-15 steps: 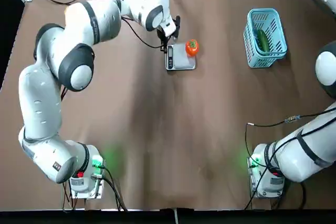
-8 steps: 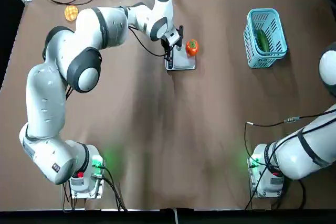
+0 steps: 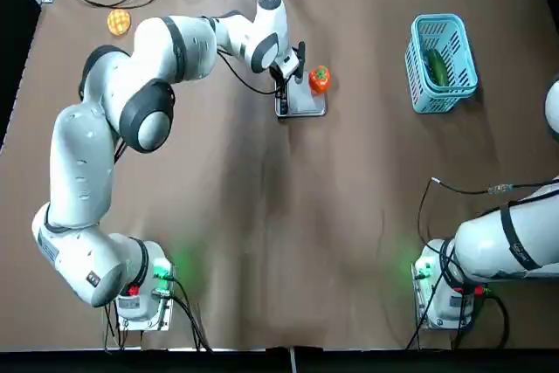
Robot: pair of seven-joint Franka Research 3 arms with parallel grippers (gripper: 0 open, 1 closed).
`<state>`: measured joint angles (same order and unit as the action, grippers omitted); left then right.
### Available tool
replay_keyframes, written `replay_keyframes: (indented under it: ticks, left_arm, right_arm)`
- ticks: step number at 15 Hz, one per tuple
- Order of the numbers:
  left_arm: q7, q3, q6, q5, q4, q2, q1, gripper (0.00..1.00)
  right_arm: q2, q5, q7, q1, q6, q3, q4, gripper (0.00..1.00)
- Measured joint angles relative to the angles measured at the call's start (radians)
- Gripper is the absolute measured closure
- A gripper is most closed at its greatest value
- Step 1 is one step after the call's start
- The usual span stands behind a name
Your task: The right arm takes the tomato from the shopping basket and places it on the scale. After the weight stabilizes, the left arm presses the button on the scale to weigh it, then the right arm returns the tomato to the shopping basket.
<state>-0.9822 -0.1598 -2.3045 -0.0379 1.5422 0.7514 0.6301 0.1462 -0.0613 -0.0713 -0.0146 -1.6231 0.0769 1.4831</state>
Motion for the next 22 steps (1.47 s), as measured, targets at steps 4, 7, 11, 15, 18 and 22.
replay_keyframes:
  ticks: [4, 7, 11, 15, 18, 22]
  left_arm:
    - [0.0, 0.007, -0.002, 0.0, -0.015, 0.015, 0.0, 0.99]
    - [0.0, 0.007, -0.002, 0.0, -0.015, 0.022, 0.001, 0.99]
    - [0.008, 0.007, -0.002, 0.0, -0.015, 0.025, 0.012, 0.99]
    - [0.014, 0.01, -0.002, 0.0, -0.015, 0.026, 0.022, 0.99]
    - [0.014, 0.014, -0.002, 0.0, -0.016, 0.028, 0.022, 0.99]
    - [0.014, 0.017, -0.002, 0.0, -0.016, 0.032, 0.023, 0.99]
  right_arm:
    - [-0.015, -0.004, 0.0, -0.001, 0.007, 0.005, 0.0, 0.0]
    - [-0.026, -0.004, 0.0, -0.009, 0.021, 0.005, 0.001, 0.0]
    - [-0.026, 0.014, -0.009, -0.039, 0.022, 0.006, 0.005, 0.0]
    - [-0.027, 0.023, -0.027, -0.052, 0.023, 0.007, 0.014, 0.0]
    - [-0.028, 0.025, -0.032, -0.052, 0.023, 0.016, 0.017, 0.0]
    - [-0.03, 0.025, -0.033, -0.052, 0.023, 0.019, 0.021, 0.0]
